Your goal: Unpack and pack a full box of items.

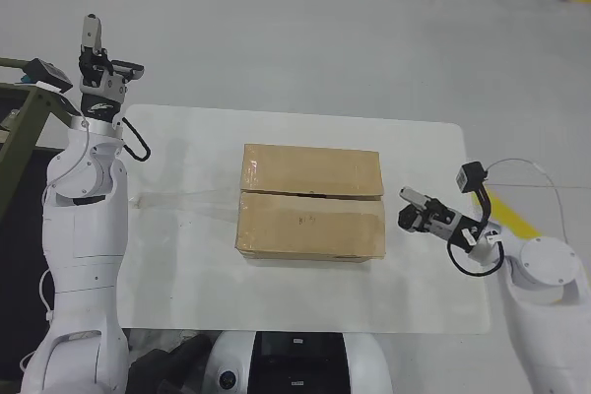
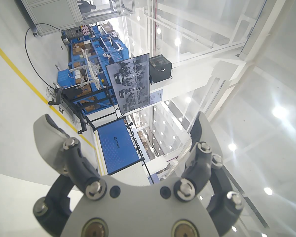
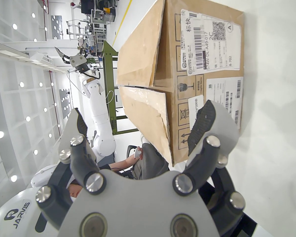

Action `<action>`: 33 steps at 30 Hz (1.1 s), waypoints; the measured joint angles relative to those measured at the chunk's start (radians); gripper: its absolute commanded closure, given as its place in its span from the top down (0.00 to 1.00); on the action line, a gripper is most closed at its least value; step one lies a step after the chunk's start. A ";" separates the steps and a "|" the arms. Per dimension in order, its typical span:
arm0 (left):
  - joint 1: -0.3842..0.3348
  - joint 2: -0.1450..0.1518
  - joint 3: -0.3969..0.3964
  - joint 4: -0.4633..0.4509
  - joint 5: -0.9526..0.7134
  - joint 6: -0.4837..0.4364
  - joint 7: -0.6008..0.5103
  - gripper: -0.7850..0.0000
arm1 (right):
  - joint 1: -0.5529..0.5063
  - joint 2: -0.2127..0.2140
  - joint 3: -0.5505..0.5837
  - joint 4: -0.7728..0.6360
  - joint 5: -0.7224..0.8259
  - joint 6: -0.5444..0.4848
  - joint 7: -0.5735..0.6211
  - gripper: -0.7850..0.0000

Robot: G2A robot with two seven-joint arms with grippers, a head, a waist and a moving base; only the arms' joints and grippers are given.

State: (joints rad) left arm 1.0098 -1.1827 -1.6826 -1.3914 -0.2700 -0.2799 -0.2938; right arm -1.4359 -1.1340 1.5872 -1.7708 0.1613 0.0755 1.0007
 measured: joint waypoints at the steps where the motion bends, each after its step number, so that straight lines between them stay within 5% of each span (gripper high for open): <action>1: 0.000 0.000 0.000 0.000 0.000 0.000 0.000 1.00 | 0.002 0.000 -0.005 0.001 0.001 -0.003 0.002 1.00; 33: 0.000 0.000 0.000 0.000 0.000 0.000 0.000 1.00 | 0.007 0.026 -0.044 -0.048 0.110 -0.056 0.064 1.00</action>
State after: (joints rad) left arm 1.0098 -1.1827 -1.6826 -1.3914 -0.2700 -0.2799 -0.2938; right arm -1.4289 -1.1084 1.5433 -1.8189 0.2716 0.0200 1.0651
